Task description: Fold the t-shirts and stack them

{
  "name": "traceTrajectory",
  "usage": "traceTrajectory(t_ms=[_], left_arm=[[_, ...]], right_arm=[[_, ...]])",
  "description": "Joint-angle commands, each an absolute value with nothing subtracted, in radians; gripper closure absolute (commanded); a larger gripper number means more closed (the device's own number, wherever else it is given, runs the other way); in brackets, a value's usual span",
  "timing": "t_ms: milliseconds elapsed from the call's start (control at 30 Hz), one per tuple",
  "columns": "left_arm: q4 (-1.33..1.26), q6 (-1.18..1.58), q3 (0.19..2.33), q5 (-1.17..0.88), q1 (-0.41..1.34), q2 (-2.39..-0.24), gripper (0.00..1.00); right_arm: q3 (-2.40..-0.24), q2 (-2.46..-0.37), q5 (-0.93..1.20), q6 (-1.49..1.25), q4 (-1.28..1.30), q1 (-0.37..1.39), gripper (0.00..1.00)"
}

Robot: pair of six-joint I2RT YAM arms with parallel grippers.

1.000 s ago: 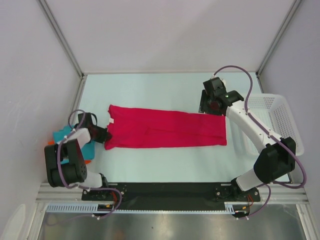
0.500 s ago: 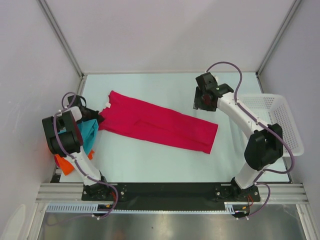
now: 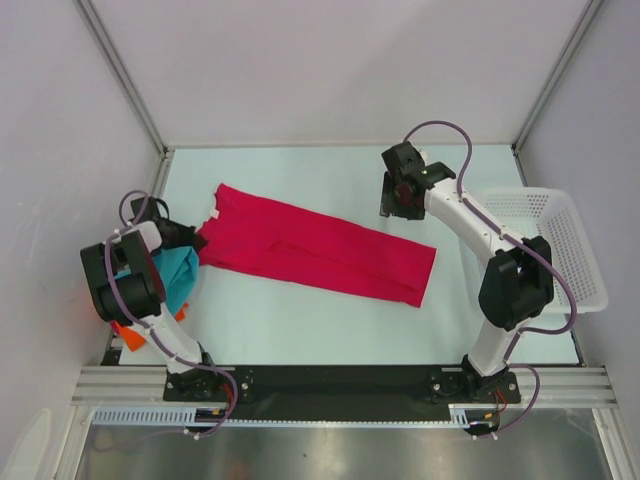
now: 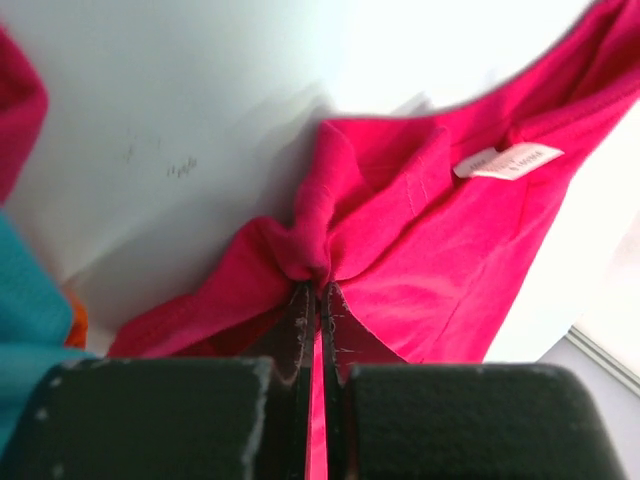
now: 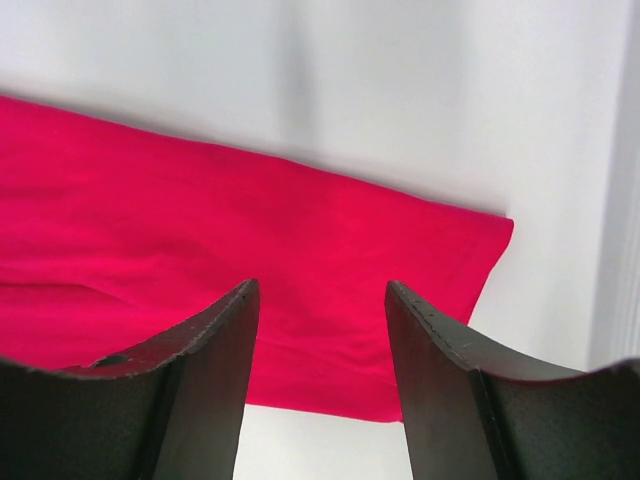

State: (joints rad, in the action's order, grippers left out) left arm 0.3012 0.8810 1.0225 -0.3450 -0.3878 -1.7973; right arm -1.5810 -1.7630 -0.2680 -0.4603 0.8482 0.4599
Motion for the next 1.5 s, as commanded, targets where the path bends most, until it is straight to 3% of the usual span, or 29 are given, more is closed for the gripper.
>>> traceTrajectory(t_ms=[0, 67, 100, 233, 267, 467, 867, 1467], left_arm=[[0.307, 0.847, 0.994, -0.374, -0.402, -1.700, 0.90], [0.311, 0.815, 0.991, -0.399, -0.400, -1.674, 0.71], [0.314, 0.804, 0.991, -0.406, -0.402, -1.667, 0.53], [0.360, 0.737, 0.997, -0.407, -0.396, -1.620, 0.26], [0.373, 0.721, 1.000, -0.400, -0.385, -1.606, 0.24], [0.451, 0.655, 1.000, -0.405, -0.328, -1.505, 0.21], [0.448, 0.696, 0.766, -0.396, -0.166, -1.381, 0.21], [0.604, 0.759, 0.653, -0.318, -0.201, -1.082, 0.21]], right_arm=[[-1.594, -1.746, -0.275, -0.462, 0.848, 0.468, 0.41], [-1.577, -1.726, -0.267, -0.457, 0.835, 0.466, 0.41], [-1.556, -1.717, -0.261, -0.457, 0.828, 0.466, 0.41], [-1.500, -1.684, -0.245, -0.453, 0.802, 0.465, 0.41], [-1.491, -1.671, -0.239, -0.449, 0.798, 0.465, 0.41], [-1.430, -1.617, -0.226, -0.440, 0.775, 0.462, 0.41], [-1.345, -1.510, -0.201, -0.422, 0.752, 0.422, 0.41], [-1.244, -1.436, -0.127, -0.400, 0.700, 0.351, 0.40]])
